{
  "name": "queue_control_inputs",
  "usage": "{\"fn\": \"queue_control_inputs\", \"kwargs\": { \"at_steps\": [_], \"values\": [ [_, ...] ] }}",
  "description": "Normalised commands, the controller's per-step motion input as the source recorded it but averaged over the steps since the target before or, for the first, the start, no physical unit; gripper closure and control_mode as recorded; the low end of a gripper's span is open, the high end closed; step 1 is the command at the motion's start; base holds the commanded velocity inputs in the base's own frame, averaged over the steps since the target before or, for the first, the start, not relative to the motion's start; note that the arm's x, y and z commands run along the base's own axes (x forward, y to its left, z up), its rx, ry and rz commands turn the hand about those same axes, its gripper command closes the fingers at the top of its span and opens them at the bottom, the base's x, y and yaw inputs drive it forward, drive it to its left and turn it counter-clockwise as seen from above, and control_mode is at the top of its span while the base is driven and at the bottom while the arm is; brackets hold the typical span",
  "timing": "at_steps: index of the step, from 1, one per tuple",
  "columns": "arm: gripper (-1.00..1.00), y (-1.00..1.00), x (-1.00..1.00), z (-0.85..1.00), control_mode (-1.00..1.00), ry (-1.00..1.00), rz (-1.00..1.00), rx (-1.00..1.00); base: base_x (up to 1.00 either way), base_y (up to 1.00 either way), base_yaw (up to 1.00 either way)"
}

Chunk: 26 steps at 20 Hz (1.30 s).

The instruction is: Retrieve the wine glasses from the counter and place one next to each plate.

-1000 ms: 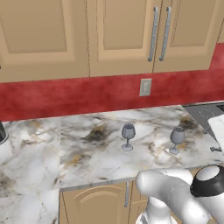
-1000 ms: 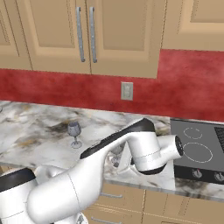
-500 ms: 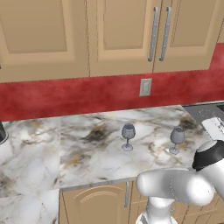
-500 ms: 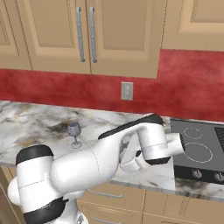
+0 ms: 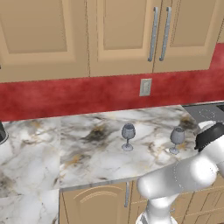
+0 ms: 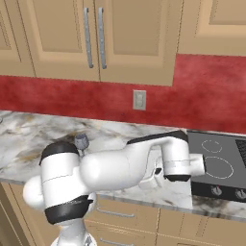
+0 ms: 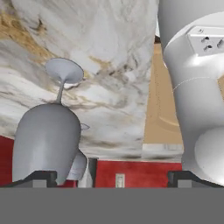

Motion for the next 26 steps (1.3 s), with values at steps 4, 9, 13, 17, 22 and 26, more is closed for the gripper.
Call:
{"fn": "queue_control_inputs", "kwargs": {
  "at_steps": [4,9,13,17,22,26],
  "values": [
    [-1.00,0.00,0.23,-0.31,-1.00,-0.06,0.00,0.00,0.00,0.00,0.00],
    [-1.00,0.00,0.20,-0.26,-1.00,-0.02,0.00,0.01,0.00,0.00,0.00],
    [-1.00,0.00,0.21,-0.13,-1.00,0.00,0.00,0.05,0.00,0.00,0.00],
    [-1.00,0.00,0.33,-0.21,-1.00,0.04,0.00,0.05,0.00,0.00,0.00],
    [-1.00,0.00,0.20,-0.25,-1.00,0.01,0.00,0.04,0.00,0.00,0.00],
    [-1.00,0.00,0.02,-0.27,-1.00,0.00,0.00,0.00,0.00,0.00,0.00]
  ]
}}
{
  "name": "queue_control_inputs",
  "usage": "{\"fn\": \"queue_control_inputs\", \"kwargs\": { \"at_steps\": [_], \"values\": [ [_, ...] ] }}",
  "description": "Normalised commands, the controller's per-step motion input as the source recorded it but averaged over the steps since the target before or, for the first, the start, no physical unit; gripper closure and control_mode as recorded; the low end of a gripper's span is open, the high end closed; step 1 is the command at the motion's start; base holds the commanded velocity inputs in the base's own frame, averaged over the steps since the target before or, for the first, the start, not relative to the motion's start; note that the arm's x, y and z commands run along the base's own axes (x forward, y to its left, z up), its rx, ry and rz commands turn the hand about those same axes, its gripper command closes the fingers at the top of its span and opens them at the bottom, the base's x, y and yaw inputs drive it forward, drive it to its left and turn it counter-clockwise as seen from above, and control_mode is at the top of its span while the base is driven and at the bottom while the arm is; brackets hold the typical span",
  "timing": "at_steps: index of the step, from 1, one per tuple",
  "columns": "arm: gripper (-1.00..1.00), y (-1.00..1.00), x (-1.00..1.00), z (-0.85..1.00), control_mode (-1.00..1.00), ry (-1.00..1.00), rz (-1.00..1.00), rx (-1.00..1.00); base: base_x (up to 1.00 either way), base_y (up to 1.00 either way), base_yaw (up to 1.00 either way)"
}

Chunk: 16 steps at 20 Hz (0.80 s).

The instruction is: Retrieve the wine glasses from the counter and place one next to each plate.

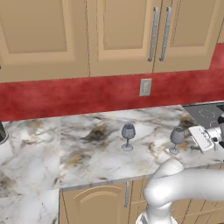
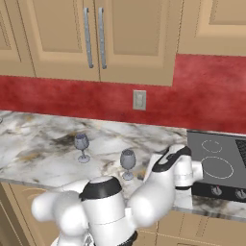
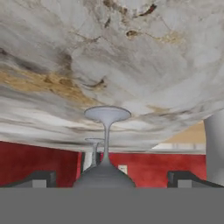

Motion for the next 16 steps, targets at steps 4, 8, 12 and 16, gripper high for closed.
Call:
{"fn": "queue_control_inputs", "kwargs": {
  "at_steps": [4,8,12,16],
  "values": [
    [-1.00,0.00,0.00,-0.15,-1.00,0.00,0.00,0.00,0.00,0.00,0.00],
    [-1.00,0.06,0.00,-0.04,-1.00,0.00,0.00,0.00,0.00,0.00,0.00],
    [-1.00,0.16,0.00,0.00,-1.00,0.00,-0.01,0.00,0.00,0.00,0.00],
    [-1.00,0.25,0.00,-0.05,-1.00,0.00,-0.05,0.00,0.00,0.00,0.00]
  ]
}}
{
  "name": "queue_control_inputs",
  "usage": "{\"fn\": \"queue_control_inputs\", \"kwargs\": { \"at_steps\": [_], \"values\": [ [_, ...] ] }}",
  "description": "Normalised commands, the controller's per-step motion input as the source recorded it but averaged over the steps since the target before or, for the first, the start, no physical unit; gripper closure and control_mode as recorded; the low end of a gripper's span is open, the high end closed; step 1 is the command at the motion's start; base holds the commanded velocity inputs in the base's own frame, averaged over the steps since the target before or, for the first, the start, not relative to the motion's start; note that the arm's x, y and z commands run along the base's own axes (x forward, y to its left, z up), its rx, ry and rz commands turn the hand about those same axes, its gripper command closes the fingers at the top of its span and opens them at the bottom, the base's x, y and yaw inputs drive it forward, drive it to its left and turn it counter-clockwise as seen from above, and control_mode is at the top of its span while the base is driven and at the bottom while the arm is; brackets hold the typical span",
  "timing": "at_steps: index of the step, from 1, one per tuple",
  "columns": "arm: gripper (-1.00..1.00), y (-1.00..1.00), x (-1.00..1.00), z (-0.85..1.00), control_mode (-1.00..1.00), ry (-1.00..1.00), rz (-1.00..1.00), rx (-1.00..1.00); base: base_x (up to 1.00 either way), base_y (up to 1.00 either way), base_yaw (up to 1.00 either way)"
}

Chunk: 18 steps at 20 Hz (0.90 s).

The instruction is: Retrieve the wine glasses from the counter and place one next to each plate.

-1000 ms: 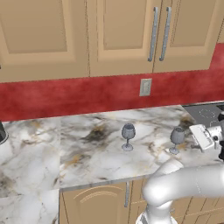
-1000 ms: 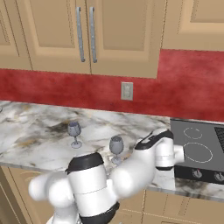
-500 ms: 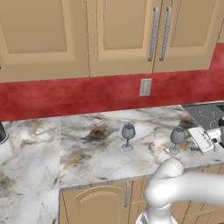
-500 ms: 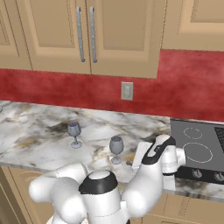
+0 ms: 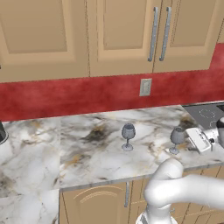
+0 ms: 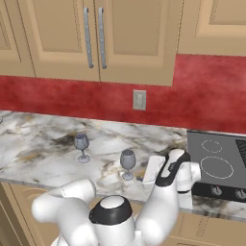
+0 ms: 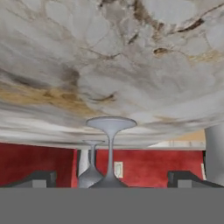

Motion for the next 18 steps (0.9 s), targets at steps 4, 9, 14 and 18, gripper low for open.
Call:
{"fn": "queue_control_inputs", "kwargs": {
  "at_steps": [4,9,14,18],
  "values": [
    [-1.00,0.19,0.01,-0.16,-1.00,0.07,-0.10,0.00,0.00,0.00,0.00],
    [-1.00,0.19,0.07,-0.19,-1.00,0.14,-0.11,0.00,0.00,0.00,0.00],
    [-1.00,0.10,0.07,-0.10,-1.00,0.10,-0.09,0.00,0.00,0.00,0.00],
    [-1.00,0.13,0.02,-0.01,-1.00,0.00,-0.05,0.00,0.00,0.00,0.00]
  ]
}}
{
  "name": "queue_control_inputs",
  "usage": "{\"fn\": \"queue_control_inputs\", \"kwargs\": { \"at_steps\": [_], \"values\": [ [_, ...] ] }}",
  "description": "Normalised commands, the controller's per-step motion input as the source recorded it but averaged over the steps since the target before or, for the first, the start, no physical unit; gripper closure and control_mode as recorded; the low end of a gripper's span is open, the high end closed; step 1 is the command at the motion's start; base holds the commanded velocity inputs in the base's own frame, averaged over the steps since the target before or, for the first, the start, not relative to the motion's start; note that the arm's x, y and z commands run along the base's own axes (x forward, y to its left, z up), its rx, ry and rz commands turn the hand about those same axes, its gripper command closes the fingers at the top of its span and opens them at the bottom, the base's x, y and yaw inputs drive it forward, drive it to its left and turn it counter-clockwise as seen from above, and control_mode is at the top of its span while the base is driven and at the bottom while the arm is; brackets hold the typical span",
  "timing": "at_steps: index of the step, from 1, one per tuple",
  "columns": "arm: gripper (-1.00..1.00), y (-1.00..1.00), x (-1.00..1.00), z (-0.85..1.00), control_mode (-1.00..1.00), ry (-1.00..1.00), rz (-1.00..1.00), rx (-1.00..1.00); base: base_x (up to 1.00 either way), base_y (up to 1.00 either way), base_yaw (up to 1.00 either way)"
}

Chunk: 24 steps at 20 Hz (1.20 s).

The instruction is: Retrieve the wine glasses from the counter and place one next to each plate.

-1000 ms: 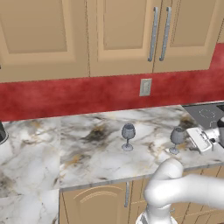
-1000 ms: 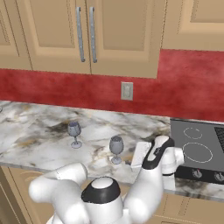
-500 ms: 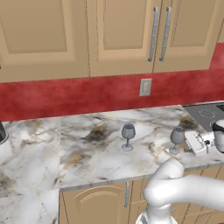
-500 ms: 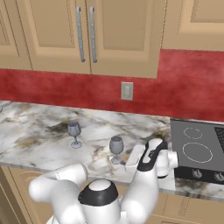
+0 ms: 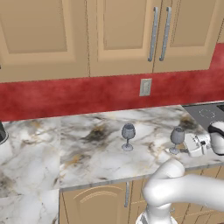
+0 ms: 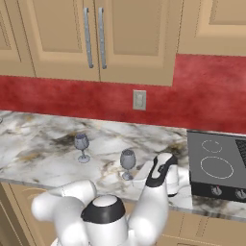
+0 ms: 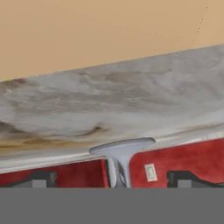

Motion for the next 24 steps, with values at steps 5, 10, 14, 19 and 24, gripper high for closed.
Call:
{"fn": "queue_control_inputs", "kwargs": {
  "at_steps": [5,10,14,19,24],
  "values": [
    [-1.00,0.22,0.03,0.00,-1.00,0.00,-0.03,0.00,0.00,0.00,0.00],
    [-1.00,0.16,0.01,0.00,-1.00,0.03,-0.05,0.00,0.00,0.00,0.00],
    [-1.00,0.09,0.00,0.00,-1.00,0.03,-0.05,0.00,0.00,0.00,0.00],
    [-1.00,0.09,0.00,0.00,-1.00,0.00,-0.04,0.00,0.00,0.00,0.00],
    [1.00,0.04,0.00,0.00,-1.00,0.00,-0.03,0.00,0.00,0.00,0.00]
  ]
}}
